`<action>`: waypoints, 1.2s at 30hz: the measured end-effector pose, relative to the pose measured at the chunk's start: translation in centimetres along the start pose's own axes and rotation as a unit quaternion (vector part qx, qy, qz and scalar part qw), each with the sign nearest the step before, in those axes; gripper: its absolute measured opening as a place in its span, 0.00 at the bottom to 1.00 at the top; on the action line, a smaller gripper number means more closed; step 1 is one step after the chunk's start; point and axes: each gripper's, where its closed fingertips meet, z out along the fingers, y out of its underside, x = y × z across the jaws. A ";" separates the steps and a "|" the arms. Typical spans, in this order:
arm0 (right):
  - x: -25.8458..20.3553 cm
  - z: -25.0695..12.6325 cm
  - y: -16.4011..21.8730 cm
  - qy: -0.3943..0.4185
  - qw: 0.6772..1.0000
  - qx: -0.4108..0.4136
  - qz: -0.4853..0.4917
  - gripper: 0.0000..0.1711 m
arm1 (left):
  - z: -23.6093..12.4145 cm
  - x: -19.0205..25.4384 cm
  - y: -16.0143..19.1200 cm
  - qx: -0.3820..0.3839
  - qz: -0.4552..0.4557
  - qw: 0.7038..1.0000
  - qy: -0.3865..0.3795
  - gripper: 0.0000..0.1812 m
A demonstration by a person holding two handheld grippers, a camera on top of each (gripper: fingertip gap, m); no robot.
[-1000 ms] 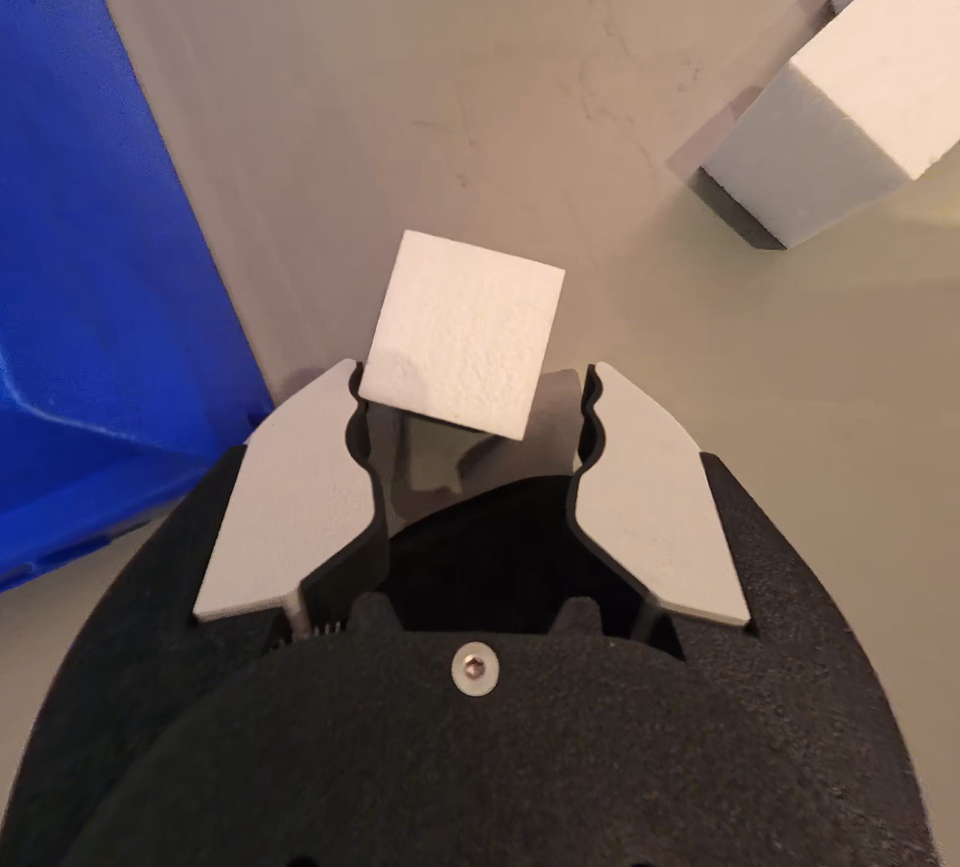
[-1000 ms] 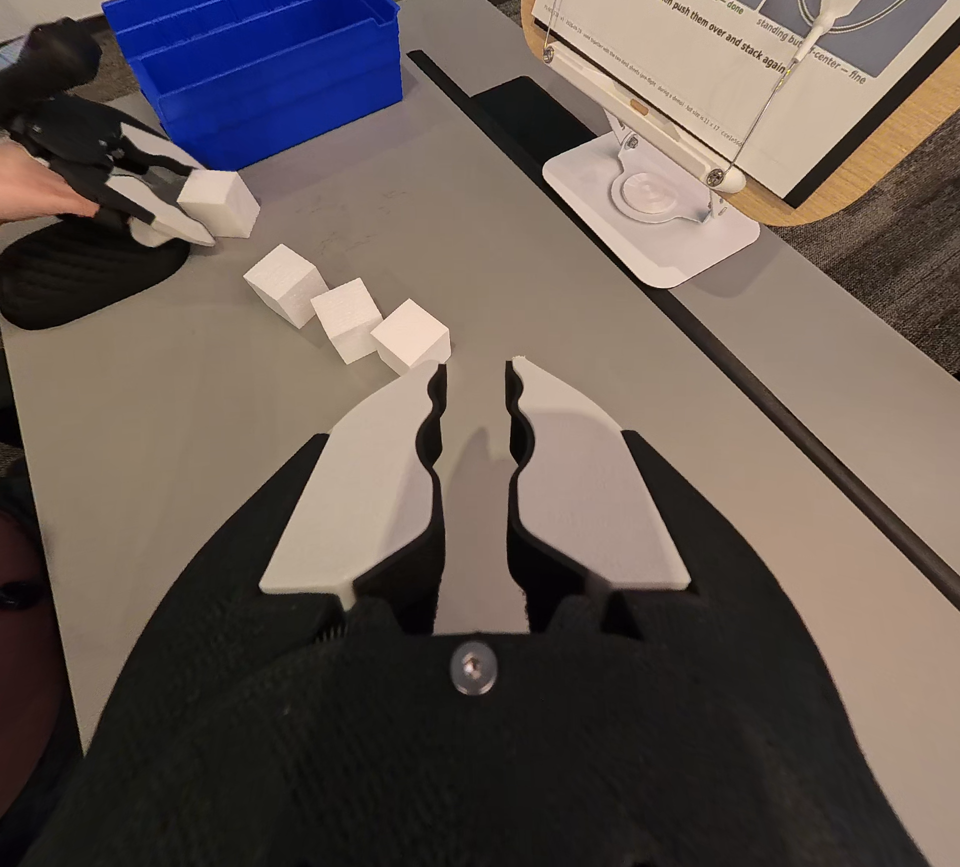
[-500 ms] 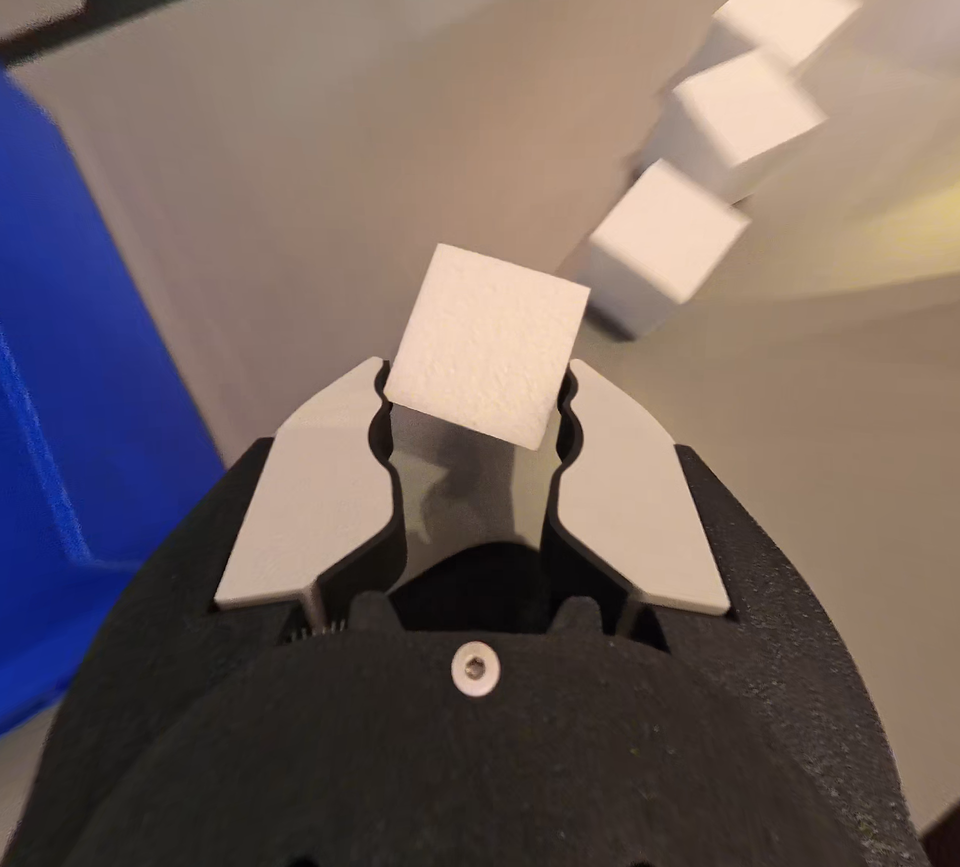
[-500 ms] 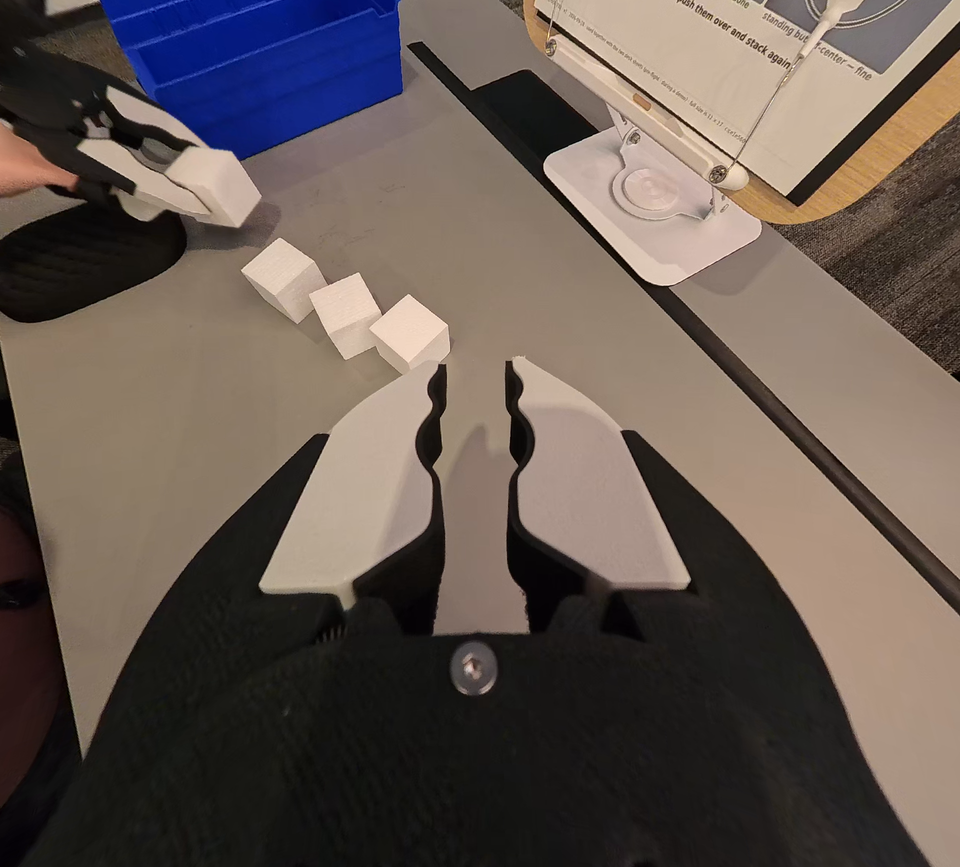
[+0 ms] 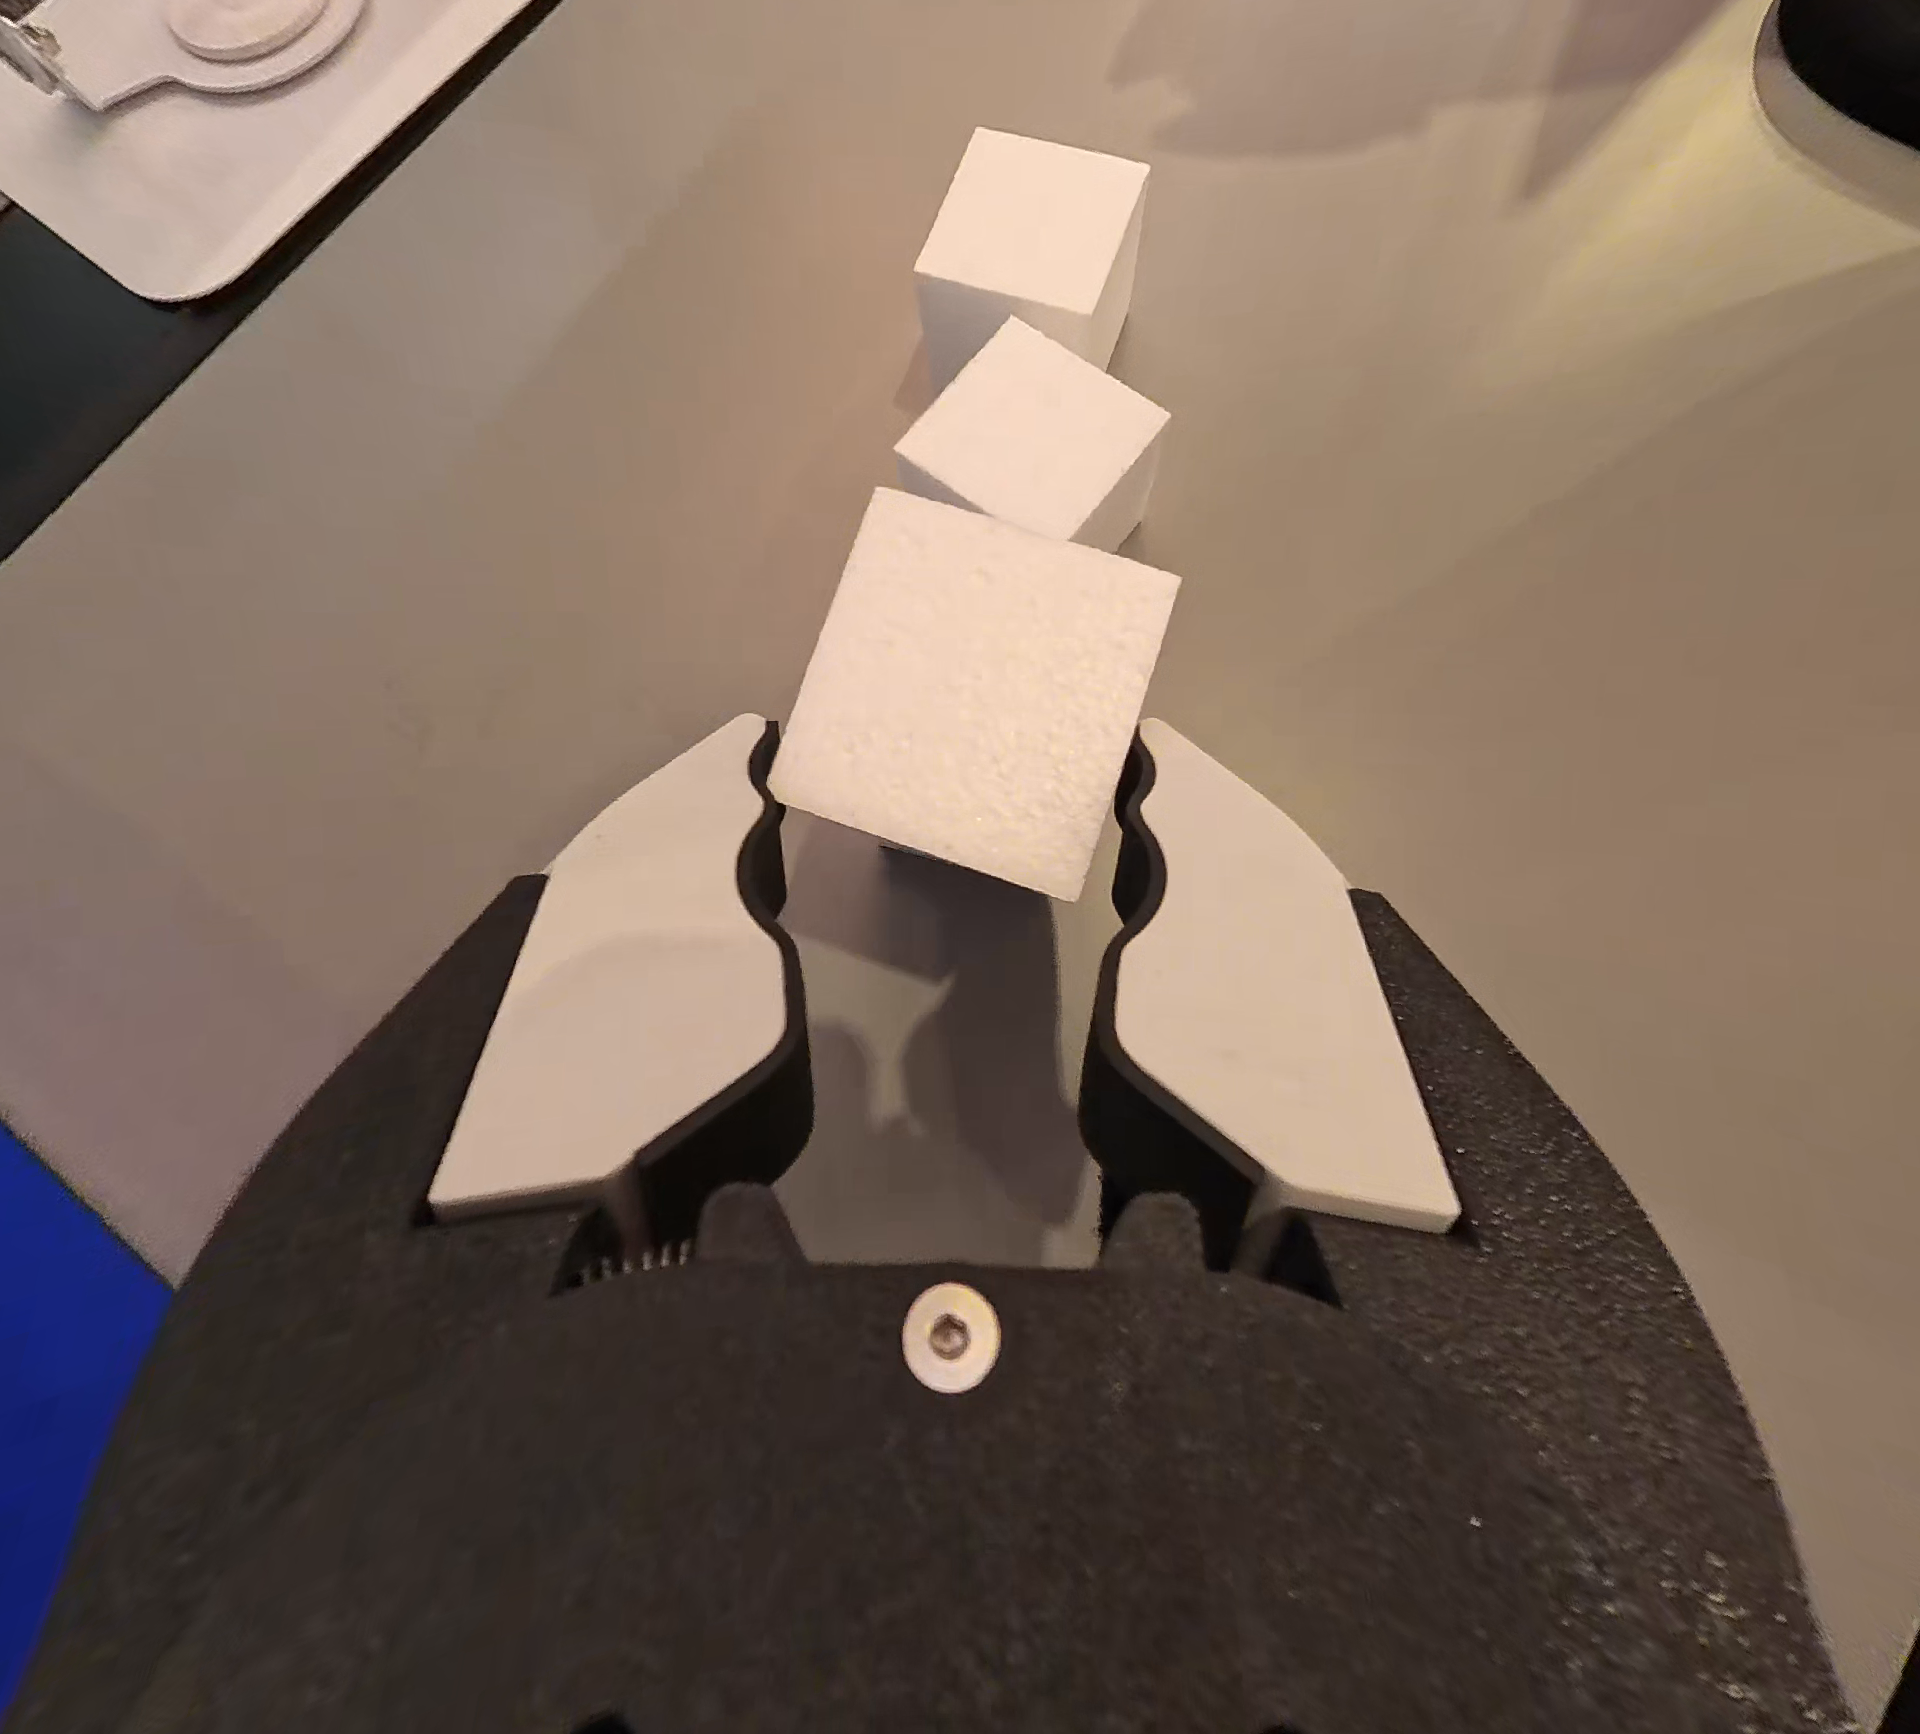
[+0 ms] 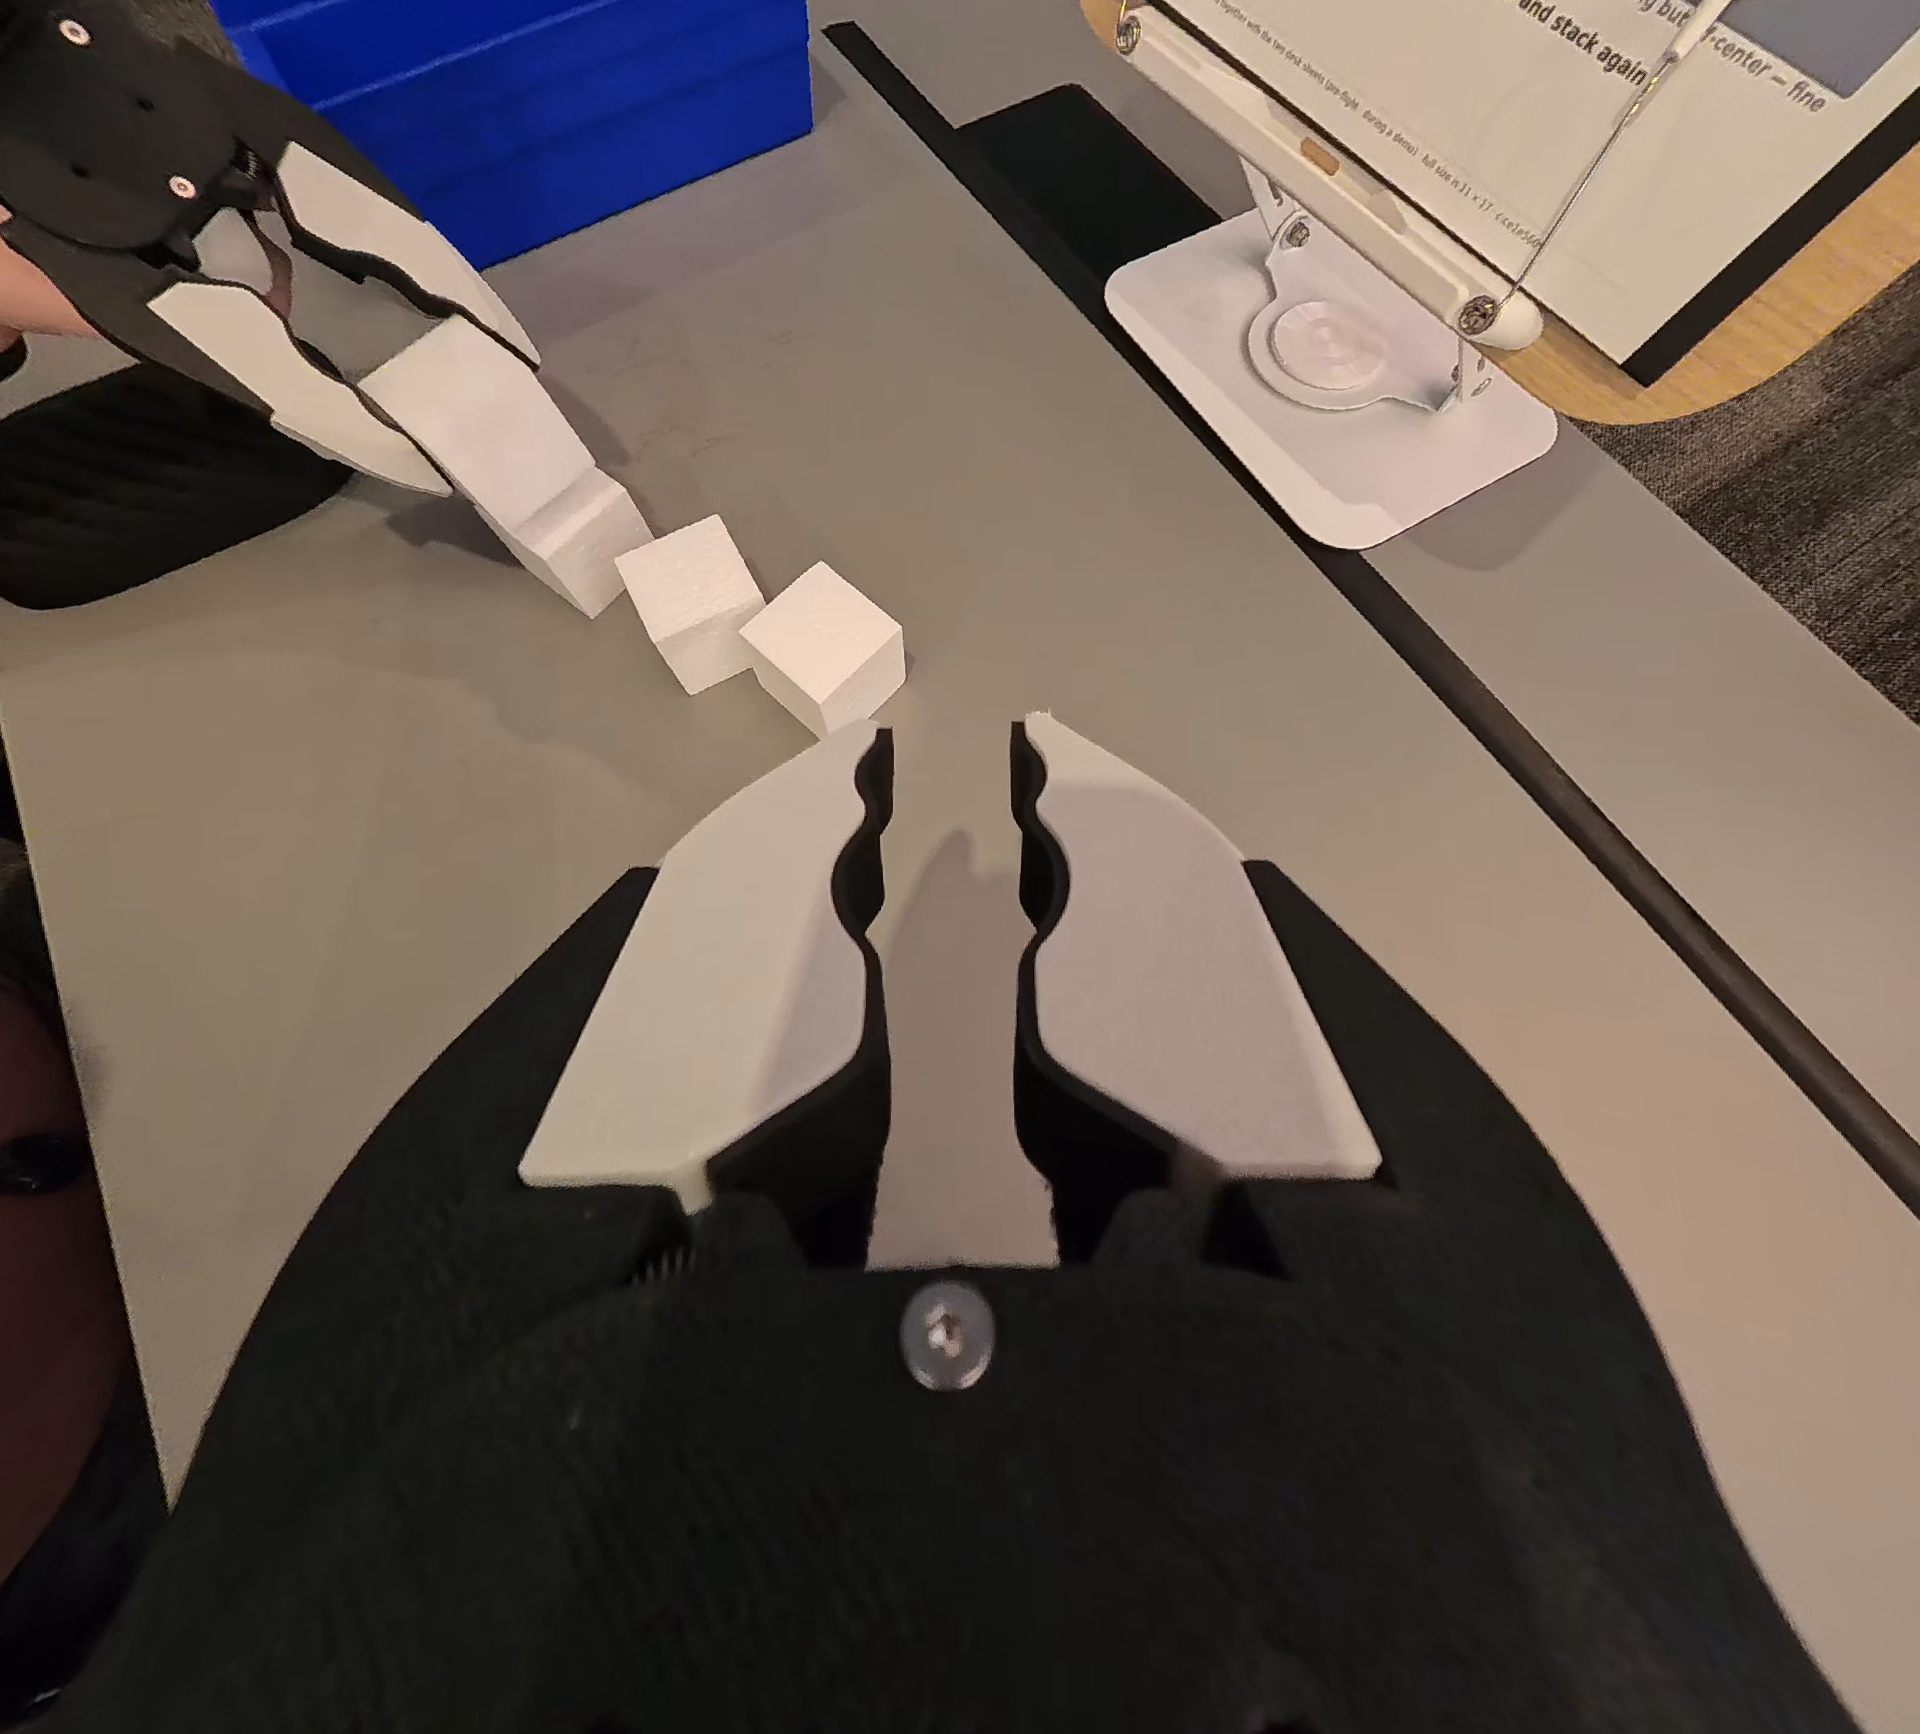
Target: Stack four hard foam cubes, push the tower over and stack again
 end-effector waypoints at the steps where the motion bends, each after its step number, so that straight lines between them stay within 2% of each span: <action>1: 0.0 0.1 0.1 -0.001 1.000 -0.001 0.000 0.13 | 0.1 -0.1 0.0 -0.001 -0.001 1.000 -0.002 0.34; 22: 0.3 0.8 0.9 -0.005 1.000 -0.024 0.005 0.13 | 1.3 0.1 0.7 -0.020 -0.016 1.000 -0.001 0.34; 23: 0.4 0.9 1.0 -0.004 1.000 -0.027 0.006 0.14 | 1.3 -0.1 0.8 -0.022 -0.020 1.000 -0.003 0.36; 25: 0.4 1.1 1.1 -0.005 0.999 -0.031 0.006 0.14 | 1.4 -0.1 0.9 -0.024 -0.030 0.999 -0.002 0.44; 27: 0.1 1.6 0.9 -0.010 1.000 -0.028 0.001 0.14 | 1.3 -0.3 0.7 -0.014 -0.035 0.999 -0.005 0.47; 31: -2.2 4.4 -0.3 -0.055 0.997 -0.004 -0.049 0.19 | -0.1 -0.3 0.4 0.023 -0.050 0.998 -0.010 0.50; 36: -6.2 11.2 0.7 -0.128 0.979 -0.004 -0.158 0.24 | -3.1 -0.9 0.4 0.100 -0.091 0.990 -0.026 0.49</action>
